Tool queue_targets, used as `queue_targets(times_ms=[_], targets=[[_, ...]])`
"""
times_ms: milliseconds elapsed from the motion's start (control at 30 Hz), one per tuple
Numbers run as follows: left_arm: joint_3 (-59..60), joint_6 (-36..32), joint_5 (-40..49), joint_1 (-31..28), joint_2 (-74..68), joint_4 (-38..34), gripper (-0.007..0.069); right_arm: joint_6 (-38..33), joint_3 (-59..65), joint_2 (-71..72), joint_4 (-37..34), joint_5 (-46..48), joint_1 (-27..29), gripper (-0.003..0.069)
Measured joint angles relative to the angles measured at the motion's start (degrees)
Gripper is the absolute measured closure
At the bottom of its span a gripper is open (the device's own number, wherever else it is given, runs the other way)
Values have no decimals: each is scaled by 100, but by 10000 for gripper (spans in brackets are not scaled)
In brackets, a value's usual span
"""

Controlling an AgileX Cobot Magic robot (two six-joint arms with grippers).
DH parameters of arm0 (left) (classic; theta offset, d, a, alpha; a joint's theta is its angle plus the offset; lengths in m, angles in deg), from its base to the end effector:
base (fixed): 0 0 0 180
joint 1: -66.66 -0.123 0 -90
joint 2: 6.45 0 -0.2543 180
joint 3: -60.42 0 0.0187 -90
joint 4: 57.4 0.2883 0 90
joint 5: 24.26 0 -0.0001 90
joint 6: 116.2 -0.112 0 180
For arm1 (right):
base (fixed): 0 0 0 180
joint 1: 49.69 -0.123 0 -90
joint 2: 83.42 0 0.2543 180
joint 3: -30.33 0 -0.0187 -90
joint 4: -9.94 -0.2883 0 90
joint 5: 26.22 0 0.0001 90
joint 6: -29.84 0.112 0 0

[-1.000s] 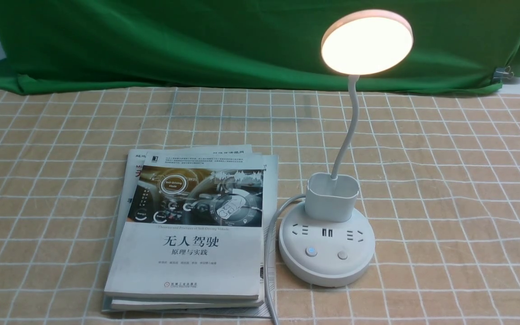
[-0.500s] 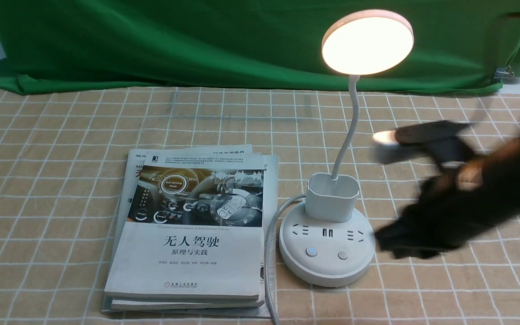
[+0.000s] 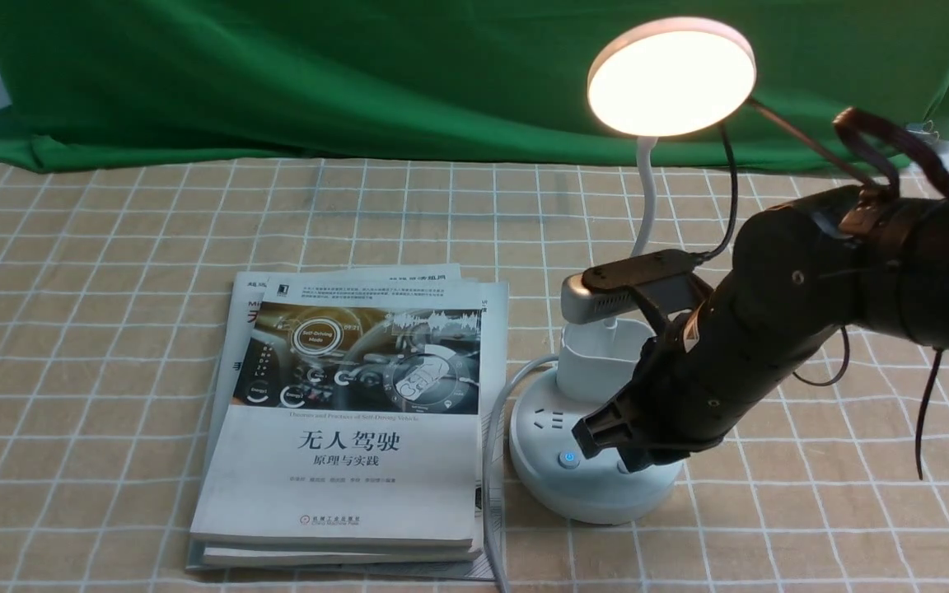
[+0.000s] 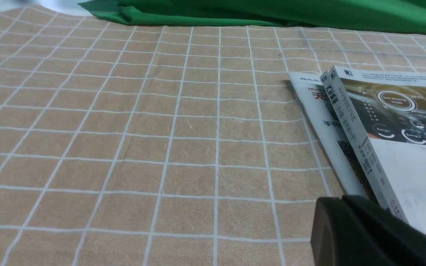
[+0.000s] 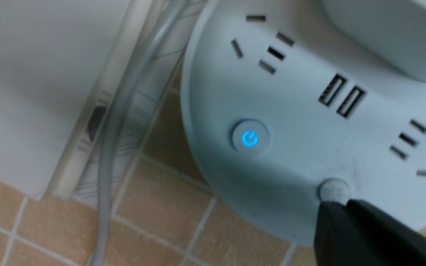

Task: Turn off the desk lamp on the light coffee tablecloth by hand.
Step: 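Press the power button on the lamp base to turn the lamp off with the right gripper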

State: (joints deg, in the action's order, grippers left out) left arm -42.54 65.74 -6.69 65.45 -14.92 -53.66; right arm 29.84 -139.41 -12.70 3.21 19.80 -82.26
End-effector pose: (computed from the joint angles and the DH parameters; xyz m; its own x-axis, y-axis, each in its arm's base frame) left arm 0.1434 0.0052 0.1763 -0.2267 0.0236 -0.9737 -0.0339 0.9989 0.0321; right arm 0.3085 0.2083 0.1292 -0.8579 -0.4515 -0.2452 -0.4859 0.8680 0.1020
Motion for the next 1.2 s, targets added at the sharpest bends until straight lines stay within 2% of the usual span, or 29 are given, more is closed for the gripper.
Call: queue_targets(times_ms=[533, 967, 1200], targets=[[0, 0, 0, 0, 0, 0, 619, 0, -81, -452, -11, -213, 11, 624], [0, 0, 0, 0, 0, 0, 619, 42, -58, 154, 38, -221, 16, 623], [0, 0, 0, 0, 0, 0, 619, 47, -58, -92, 40, -227, 16, 623]])
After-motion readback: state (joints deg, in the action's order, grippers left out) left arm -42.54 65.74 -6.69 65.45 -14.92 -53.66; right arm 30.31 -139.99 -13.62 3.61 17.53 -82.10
